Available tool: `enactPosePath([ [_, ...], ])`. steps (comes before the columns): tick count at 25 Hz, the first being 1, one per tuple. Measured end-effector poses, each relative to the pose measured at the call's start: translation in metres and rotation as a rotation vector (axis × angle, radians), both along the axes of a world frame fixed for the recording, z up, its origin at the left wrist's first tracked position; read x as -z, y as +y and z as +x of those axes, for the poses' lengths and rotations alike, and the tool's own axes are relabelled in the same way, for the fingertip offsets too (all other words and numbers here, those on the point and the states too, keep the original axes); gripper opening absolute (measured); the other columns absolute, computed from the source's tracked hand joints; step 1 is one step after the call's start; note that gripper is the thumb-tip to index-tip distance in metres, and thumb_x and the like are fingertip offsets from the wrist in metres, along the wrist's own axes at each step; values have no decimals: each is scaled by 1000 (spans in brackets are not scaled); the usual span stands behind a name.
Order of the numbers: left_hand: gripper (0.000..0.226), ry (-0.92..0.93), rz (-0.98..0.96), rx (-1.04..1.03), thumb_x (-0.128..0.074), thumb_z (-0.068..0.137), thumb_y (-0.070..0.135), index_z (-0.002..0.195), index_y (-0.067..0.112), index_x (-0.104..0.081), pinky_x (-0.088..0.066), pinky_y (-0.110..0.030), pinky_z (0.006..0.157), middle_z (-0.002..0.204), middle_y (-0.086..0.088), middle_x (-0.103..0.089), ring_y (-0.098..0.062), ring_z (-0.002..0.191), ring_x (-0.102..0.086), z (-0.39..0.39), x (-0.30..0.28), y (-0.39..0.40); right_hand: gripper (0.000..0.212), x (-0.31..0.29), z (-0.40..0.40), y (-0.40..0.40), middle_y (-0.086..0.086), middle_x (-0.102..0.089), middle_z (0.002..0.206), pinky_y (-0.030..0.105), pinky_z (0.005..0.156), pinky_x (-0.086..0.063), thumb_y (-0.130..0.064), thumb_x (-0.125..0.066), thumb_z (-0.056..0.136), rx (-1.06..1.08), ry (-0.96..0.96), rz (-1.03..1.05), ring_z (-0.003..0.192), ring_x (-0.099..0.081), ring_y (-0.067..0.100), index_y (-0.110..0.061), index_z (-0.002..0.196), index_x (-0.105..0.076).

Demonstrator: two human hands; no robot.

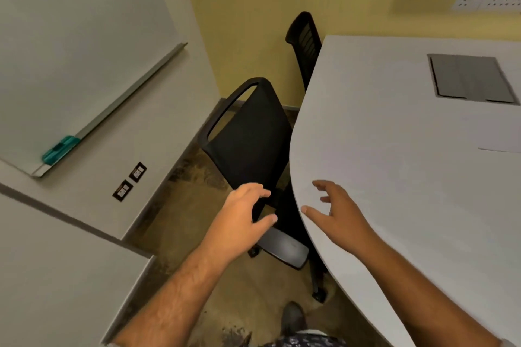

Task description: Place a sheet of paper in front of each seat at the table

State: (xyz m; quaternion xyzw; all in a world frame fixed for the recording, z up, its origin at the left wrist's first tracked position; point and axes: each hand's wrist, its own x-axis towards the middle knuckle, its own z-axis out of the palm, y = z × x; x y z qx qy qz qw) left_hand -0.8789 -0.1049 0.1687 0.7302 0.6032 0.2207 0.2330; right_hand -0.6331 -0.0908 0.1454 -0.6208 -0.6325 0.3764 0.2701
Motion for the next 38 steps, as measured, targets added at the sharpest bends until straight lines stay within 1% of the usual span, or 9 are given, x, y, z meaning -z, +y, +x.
enactPosePath([
  [5,47,-49,9,37,-73,90,45,135,38,-58,-42,-17,100,146,23,-47,1,137,-40,-50,-12,101,70,-16,-66,81,-8,-43,158,30,100,-49,-53,-71,91,92,-25,20,136,-54,16,-38,151,-39],
  [8,46,-69,13,108,-73,90,44,134,39,-58,-38,-18,104,145,25,-47,1,138,-41,-68,-5,156,70,-14,-94,112,-9,-42,159,34,104,-50,-54,-71,91,186,-41,11,137,-53,15,-40,151,-38],
  [11,48,-89,-7,245,-73,90,46,134,42,-57,-44,-30,112,145,27,-46,3,138,-43,-91,-3,217,72,-15,-124,133,-13,-42,157,30,103,-50,-56,-71,90,351,-11,36,134,-53,10,-41,152,-38],
  [14,53,-67,-10,458,-72,88,51,138,46,-53,-51,-35,108,149,30,-40,2,137,-44,-117,-11,274,68,-23,-158,151,-16,-44,153,24,94,-49,-56,-70,90,570,6,39,126,-55,5,-43,149,-39],
  [20,51,-171,-21,661,-75,87,47,134,47,-56,-39,-22,107,144,36,-43,23,133,-35,-159,-39,395,64,-35,-219,182,-22,-47,145,21,90,-49,-57,-69,88,841,62,64,120,-55,0,-45,145,-43],
  [26,48,-310,-112,711,-78,90,34,135,33,-61,-40,-35,117,143,18,-54,-1,135,-48,-118,-52,484,65,-44,-219,236,-19,-50,143,17,85,-45,-53,-72,87,945,73,110,116,-56,-1,-39,145,-47],
  [30,50,-256,-170,727,-77,90,38,137,31,-61,-40,-32,114,143,17,-53,0,134,-46,-94,-50,519,61,-53,-196,284,-4,-57,140,26,89,-47,-39,-79,89,1032,81,172,110,-63,12,-24,143,-54],
  [35,50,-221,-160,750,-73,86,51,132,39,-61,-40,-28,107,141,21,-51,1,133,-46,-77,-42,573,60,-51,-183,339,-11,-55,140,28,87,-50,-46,-75,90,1078,124,151,115,-61,11,-32,143,-51],
  [38,43,-264,-297,766,-74,82,54,123,46,-64,-43,-30,105,141,18,-55,-1,135,-47,-58,-24,611,60,-44,-189,381,-10,-54,141,26,86,-48,-45,-75,90,1149,121,125,116,-61,12,-30,143,-51],
])
